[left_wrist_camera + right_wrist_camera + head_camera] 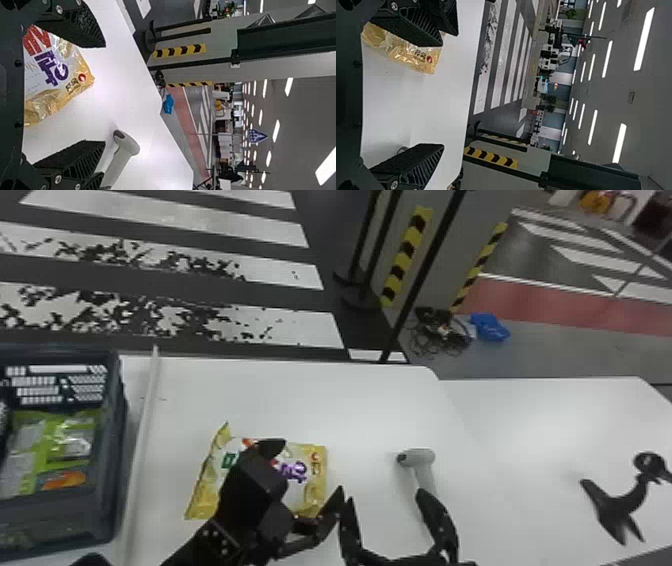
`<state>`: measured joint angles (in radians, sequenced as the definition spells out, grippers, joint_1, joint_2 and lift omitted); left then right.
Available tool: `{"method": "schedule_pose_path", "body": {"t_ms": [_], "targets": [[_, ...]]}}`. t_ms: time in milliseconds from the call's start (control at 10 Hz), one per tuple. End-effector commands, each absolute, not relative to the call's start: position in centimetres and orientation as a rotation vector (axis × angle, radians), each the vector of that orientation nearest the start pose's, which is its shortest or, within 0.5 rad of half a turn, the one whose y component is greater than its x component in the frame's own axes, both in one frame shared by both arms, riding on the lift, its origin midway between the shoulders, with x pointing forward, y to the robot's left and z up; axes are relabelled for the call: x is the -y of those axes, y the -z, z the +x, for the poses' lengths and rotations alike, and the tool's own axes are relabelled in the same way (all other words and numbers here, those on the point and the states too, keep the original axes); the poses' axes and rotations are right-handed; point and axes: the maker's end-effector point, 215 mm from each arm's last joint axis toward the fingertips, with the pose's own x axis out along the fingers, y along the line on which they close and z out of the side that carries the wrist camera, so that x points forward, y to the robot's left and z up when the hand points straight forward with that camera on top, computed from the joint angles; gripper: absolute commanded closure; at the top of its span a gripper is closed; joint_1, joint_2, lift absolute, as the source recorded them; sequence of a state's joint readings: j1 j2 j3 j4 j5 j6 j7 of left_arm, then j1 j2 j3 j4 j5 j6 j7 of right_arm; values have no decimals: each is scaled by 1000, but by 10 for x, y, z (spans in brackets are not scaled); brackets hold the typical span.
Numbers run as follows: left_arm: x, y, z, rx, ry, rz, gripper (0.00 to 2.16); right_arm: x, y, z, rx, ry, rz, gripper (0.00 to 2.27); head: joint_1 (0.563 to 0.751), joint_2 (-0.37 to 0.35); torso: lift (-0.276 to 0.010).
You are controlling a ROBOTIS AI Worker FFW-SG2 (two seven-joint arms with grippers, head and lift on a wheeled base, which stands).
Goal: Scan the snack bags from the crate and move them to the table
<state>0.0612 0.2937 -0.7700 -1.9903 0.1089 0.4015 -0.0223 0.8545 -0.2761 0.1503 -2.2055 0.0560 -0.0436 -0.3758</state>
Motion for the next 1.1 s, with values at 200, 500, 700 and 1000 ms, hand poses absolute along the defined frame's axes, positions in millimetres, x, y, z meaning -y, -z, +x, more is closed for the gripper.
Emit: {"method": "schedule_pose_path", "body": {"t_ms": [200,500,700,1000], "targets": [[87,339,395,-173,778,131,29,229,374,329,-154,65,-181,87,695,-350,-95],[12,329,422,-158,635,135,29,231,379,331,-158,67,-176,83,695,-350,-95],[-42,310,442,-119,533,97,29,227,381,332,-161,62,-173,87,695,-347,-95],[-135,299,458,-91,336,64,29,221,382,332,-161,46,-169,83,695,-221,-95]]}}
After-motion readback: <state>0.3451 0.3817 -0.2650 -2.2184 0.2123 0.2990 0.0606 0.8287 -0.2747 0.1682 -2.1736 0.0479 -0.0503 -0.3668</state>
